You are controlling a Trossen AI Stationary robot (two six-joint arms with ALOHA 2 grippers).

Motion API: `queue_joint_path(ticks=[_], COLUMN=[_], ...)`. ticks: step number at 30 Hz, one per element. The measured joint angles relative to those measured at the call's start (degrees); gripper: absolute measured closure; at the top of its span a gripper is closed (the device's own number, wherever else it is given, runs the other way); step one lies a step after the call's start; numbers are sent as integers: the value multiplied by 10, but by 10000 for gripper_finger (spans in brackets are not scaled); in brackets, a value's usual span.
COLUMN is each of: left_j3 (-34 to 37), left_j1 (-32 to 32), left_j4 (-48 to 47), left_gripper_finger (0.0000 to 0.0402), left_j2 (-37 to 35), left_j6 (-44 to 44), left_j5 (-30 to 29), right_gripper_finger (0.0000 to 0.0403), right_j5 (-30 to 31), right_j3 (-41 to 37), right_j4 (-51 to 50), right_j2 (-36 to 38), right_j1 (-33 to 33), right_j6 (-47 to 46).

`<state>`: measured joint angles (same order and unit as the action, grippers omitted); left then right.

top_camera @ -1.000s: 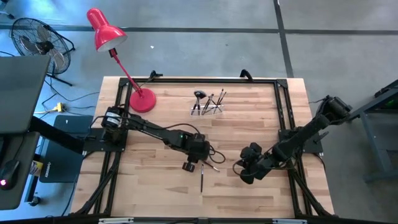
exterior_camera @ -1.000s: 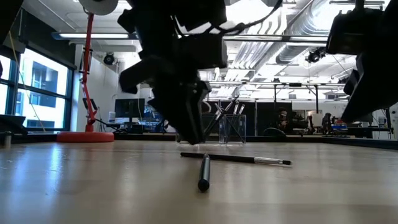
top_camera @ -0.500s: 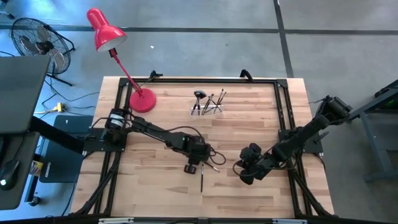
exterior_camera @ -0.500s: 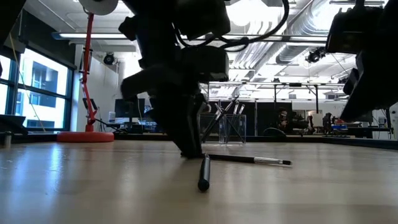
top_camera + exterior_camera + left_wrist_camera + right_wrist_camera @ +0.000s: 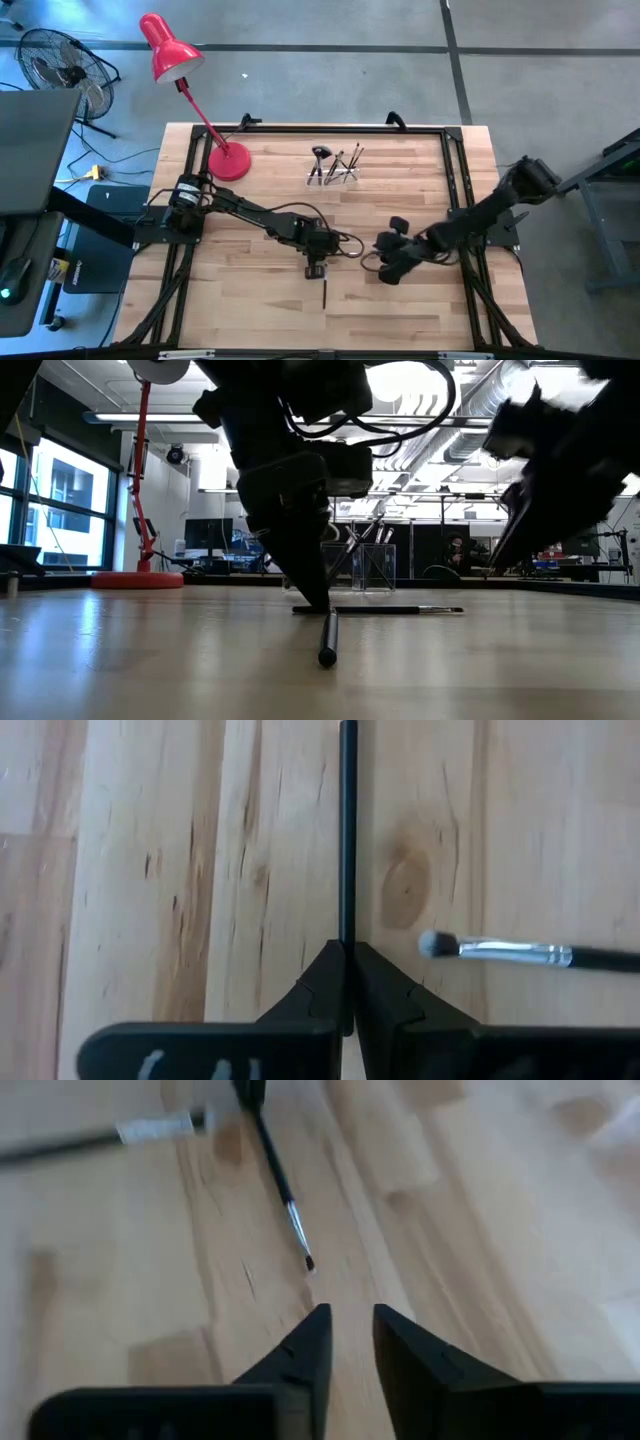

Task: Put items in baskets/containers
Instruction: Put the eyeshadow brush into the transparent organizer

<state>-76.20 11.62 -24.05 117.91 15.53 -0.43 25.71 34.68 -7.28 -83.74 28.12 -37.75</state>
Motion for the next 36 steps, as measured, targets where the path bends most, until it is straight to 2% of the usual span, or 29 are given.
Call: queue_joint_path(ticks=[3, 6, 10, 15, 20, 26, 36], left_j3=[0, 0, 0, 0, 0, 1, 1], left_j1=[0, 0, 0, 0, 0, 0, 1], left_j4=[12, 16, 19, 19, 20, 31, 36], left_gripper_finger=[393, 396, 398, 398, 398, 388, 318], left_j2=[1, 1, 1, 1, 1, 2, -8], left_j6=[0, 0, 12, 16, 14, 12, 13], left_j5=[-2, -4, -2, -2, -2, -2, -25], right_gripper_finger=[294, 267, 243, 238, 278, 386, 397], right_j5=[-71, -113, -119, -122, -126, -130, -107], right_j3=[0, 1, 16, 27, 30, 30, 28], right_j4=[52, 105, 111, 111, 97, 85, 76], right_j2=[-40, -75, -101, -123, -140, -142, -117], right_j1=[-34, -56, -69, -76, -79, -79, -78], right_j6=[69, 118, 149, 185, 188, 190, 219])
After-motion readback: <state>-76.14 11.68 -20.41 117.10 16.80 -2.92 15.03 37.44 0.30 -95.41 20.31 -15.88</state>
